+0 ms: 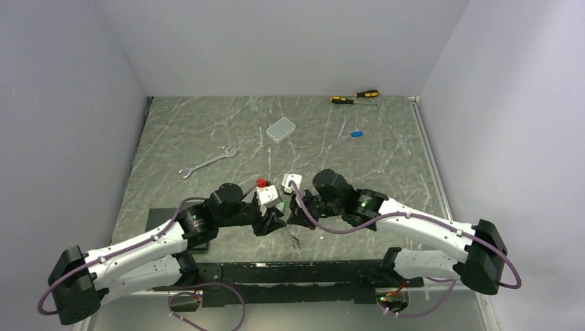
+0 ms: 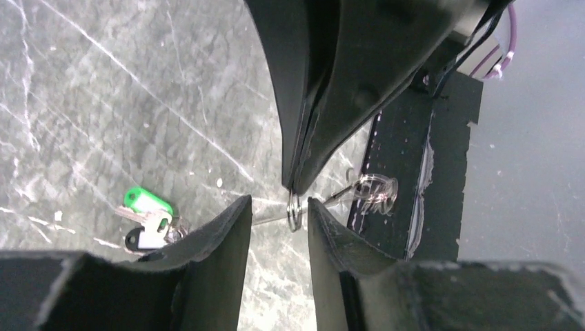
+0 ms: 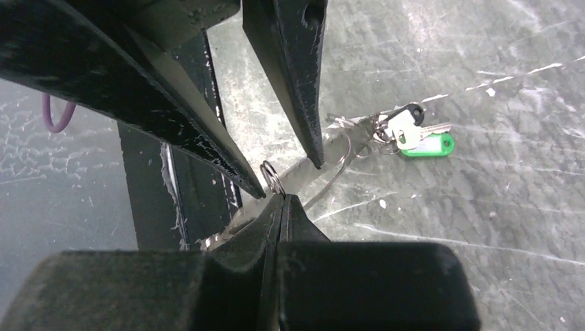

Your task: Put the keys on the keyring

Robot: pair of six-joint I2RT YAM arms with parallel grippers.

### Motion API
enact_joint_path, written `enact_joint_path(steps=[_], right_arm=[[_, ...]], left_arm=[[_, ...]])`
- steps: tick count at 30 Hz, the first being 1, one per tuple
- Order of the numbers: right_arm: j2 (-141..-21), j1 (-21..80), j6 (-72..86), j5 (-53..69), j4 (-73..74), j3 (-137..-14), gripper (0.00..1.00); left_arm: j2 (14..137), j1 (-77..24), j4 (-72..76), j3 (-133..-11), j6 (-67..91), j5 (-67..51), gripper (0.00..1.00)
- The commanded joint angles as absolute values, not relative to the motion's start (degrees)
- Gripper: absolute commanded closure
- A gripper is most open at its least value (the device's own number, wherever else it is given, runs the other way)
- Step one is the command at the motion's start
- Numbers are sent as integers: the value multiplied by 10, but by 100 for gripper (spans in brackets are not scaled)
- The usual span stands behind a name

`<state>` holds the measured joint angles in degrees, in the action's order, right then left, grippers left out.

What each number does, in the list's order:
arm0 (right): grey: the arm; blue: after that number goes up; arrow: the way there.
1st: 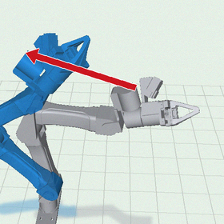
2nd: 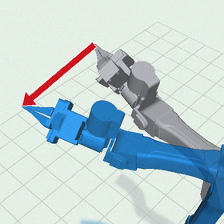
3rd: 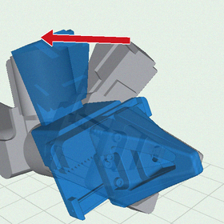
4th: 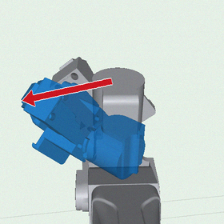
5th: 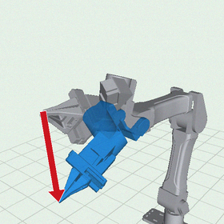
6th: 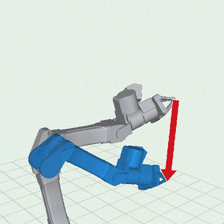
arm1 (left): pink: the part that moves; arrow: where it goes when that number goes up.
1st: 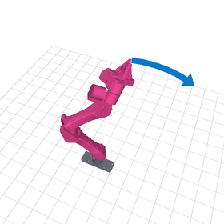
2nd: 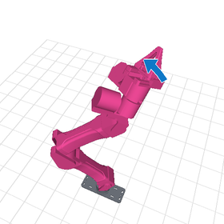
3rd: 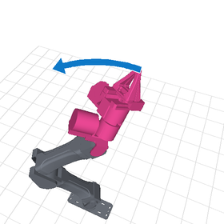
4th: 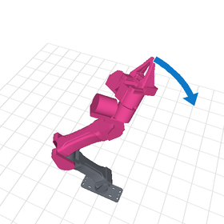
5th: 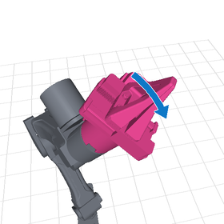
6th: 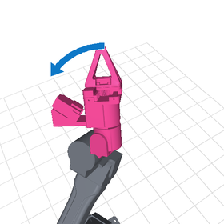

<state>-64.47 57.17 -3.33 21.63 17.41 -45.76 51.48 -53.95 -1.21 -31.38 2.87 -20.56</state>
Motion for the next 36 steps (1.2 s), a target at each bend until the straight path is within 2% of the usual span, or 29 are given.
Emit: enact_joint_path(steps=[1,12,21,28,36], right_arm=[[-627,571,-41,223,115,-464,100],[-627,571,-40,219,116,-464,100],[-631,571,-40,221,117,-465,100],[-632,571,-40,222,119,-466,100],[-632,571,-41,221,119,-467,100]], left_arm=[[503,-541,18,-285,50,-218,61],[490,-541,35,-275,54,-230,71],[503,-541,30,-291,50,-222,72],[517,-541,40,-298,50,-227,89],[504,-541,6,-317,40,-235,72]])
